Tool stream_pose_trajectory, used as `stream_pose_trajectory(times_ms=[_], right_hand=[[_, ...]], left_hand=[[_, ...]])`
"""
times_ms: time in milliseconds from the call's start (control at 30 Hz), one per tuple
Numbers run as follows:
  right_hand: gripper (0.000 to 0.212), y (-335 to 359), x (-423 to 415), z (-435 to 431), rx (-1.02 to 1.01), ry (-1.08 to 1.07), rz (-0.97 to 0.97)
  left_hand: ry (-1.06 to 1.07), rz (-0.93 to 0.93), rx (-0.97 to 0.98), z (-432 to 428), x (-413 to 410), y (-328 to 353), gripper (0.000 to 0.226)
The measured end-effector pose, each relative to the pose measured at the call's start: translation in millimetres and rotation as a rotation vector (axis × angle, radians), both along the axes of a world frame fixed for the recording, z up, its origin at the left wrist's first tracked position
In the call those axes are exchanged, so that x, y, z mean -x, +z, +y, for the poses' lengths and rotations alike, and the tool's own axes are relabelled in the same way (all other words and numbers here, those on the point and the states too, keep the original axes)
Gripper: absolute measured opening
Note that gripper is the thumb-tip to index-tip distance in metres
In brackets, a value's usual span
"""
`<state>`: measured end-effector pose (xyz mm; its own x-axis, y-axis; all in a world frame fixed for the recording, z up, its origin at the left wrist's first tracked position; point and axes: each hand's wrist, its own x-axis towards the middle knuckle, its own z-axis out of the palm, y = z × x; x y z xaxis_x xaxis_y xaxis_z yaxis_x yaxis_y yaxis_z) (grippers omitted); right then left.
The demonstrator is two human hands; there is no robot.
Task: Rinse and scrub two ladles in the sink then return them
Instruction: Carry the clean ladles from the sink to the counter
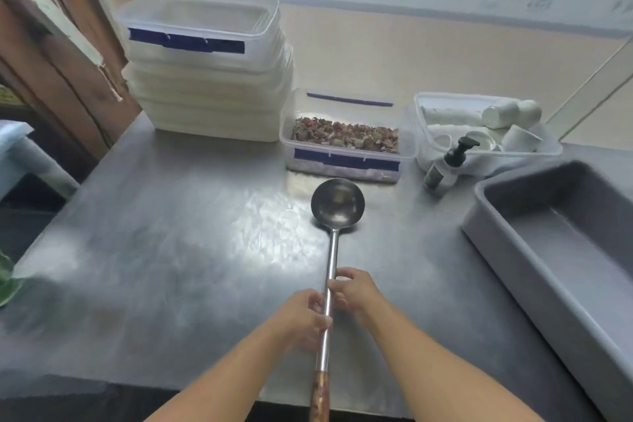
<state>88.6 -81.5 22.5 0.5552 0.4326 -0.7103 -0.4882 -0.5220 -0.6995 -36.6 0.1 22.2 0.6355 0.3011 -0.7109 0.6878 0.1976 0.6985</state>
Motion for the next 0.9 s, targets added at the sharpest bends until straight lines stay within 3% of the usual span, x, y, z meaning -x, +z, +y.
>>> stream_pose_trajectory(times_ms=[333,533,633,733,900], right_hand=[[0.021,-65.5,-41.1,40.5,0.251,-0.007,-0.200],[0.018,-37.3,-36.4,48.2,0.344,0.049,-0.344],[0.018,-39.0,-34.2,47.5,0.360,0.079,-0.399],[0.019,-41.8,-28.9,43.7,0.343,0.055,-0.421],[0.005,-40.5,-10.8,14.4,0.357,-0.019,-0.335]], left_hand=[[-0.068,0.050,-0.148,32.0,-44.5,-43.1,0.021],[-0.285,0.106,-0.315,39.4,-59.5,-44.9,0.028],[-0.280,0.138,-0.216,47.4,-63.2,-45.6,0.030],[-0.269,0.149,-0.180,50.4,-63.2,-48.4,0.029],[-0.284,0.128,-0.370,48.9,-57.2,-46.2,0.037]])
